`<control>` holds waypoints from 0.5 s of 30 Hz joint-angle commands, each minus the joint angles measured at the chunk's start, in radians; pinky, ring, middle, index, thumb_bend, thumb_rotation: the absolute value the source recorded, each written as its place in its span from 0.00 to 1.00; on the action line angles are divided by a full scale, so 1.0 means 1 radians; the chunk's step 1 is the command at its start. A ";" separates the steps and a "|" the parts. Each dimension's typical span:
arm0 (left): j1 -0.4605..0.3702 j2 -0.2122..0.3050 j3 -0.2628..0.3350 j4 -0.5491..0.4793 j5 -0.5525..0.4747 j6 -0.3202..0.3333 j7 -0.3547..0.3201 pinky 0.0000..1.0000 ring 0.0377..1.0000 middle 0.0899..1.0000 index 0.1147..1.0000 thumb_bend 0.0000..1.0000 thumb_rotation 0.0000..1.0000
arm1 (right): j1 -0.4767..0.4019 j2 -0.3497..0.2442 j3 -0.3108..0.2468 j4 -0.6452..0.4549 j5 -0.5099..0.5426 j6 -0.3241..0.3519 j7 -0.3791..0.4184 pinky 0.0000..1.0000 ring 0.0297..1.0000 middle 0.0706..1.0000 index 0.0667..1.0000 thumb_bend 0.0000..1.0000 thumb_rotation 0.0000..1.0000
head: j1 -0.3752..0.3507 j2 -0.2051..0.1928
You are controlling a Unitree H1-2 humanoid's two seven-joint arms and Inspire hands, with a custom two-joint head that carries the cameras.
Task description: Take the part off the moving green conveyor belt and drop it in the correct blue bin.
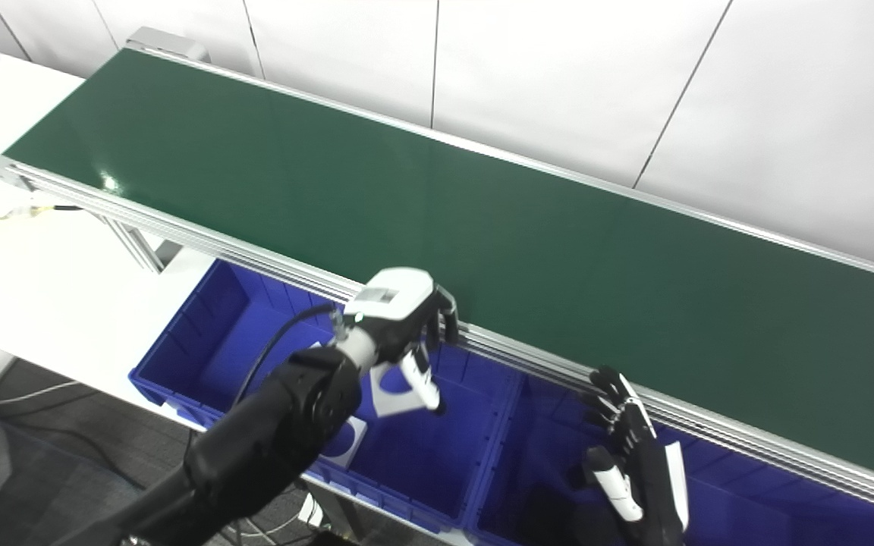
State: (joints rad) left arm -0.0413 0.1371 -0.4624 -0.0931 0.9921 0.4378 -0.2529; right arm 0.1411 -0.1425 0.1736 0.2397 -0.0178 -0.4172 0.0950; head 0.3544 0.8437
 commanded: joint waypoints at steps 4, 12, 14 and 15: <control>0.046 -0.010 -0.005 0.042 0.000 -0.059 0.142 0.27 0.32 0.37 0.45 0.52 0.00 | -0.009 0.010 -0.012 -0.025 -0.007 -0.052 -0.001 0.74 0.78 0.84 0.88 0.88 0.82 | -0.006 -0.003; 0.070 -0.008 0.008 0.242 -0.079 -0.259 0.415 0.38 0.36 0.36 0.46 0.52 0.00 | -0.012 0.018 -0.010 -0.023 -0.018 -0.053 -0.004 0.74 0.78 0.86 0.89 0.85 0.82 | -0.021 -0.007; 0.067 -0.008 0.006 0.287 -0.091 -0.307 0.469 0.39 0.38 0.37 0.46 0.52 0.00 | -0.011 0.018 -0.010 -0.025 -0.019 -0.053 -0.005 0.74 0.78 0.86 0.89 0.85 0.82 | -0.022 -0.008; 0.065 -0.008 0.004 0.304 -0.095 -0.322 0.484 0.39 0.38 0.37 0.46 0.52 0.00 | -0.011 0.020 -0.011 -0.025 -0.020 -0.053 -0.007 0.74 0.78 0.86 0.89 0.85 0.82 | -0.026 -0.010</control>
State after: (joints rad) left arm 0.0508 0.1281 -0.4597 0.2137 0.9013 0.1679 0.1709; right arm 0.1397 -0.1280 0.1691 0.2412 -0.0361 -0.4172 0.0921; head 0.3313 0.8345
